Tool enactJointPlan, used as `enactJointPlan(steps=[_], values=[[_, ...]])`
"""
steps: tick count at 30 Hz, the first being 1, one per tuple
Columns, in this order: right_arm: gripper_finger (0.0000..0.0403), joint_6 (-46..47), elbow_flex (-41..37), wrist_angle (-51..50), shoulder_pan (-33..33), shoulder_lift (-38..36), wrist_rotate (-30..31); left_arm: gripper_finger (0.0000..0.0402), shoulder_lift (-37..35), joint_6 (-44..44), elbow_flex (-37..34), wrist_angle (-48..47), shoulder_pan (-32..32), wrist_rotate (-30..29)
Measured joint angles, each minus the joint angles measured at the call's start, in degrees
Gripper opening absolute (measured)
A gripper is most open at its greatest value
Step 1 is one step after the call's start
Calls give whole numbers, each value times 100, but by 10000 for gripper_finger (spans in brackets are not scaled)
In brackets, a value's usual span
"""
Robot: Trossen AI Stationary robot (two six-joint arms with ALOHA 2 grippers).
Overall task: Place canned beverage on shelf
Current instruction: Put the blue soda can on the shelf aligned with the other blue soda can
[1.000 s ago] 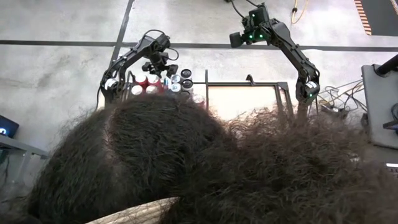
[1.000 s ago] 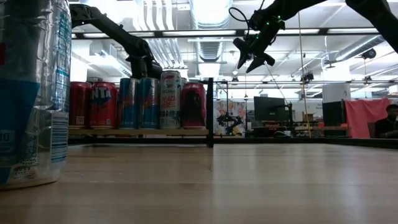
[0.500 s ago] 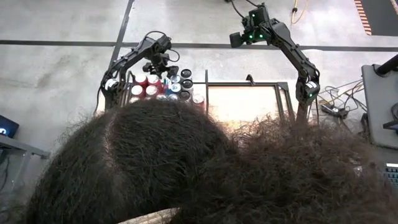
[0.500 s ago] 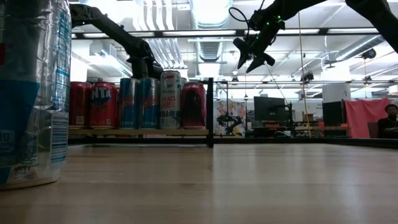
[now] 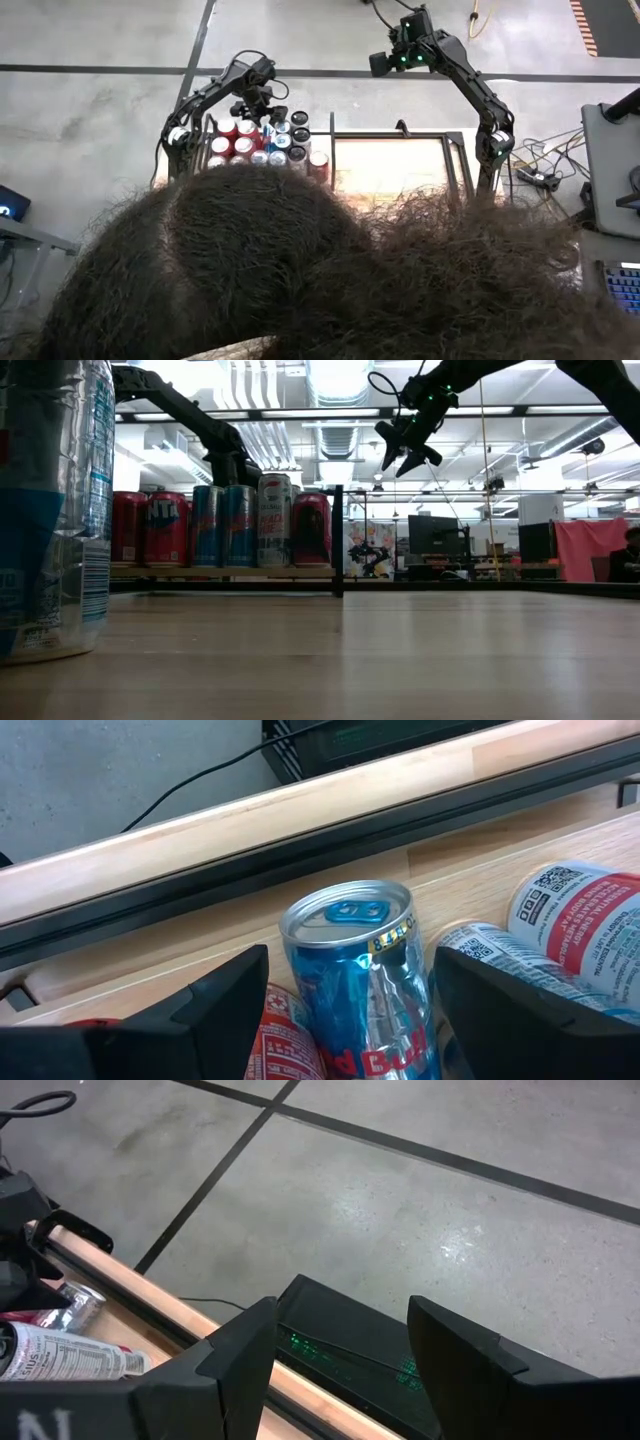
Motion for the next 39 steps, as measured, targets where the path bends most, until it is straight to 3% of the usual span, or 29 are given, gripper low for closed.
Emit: enactJointPlan(steps=[39], values=[[212, 0, 0, 4, 1, 0, 0, 270, 0, 9, -104, 148, -18, 4]])
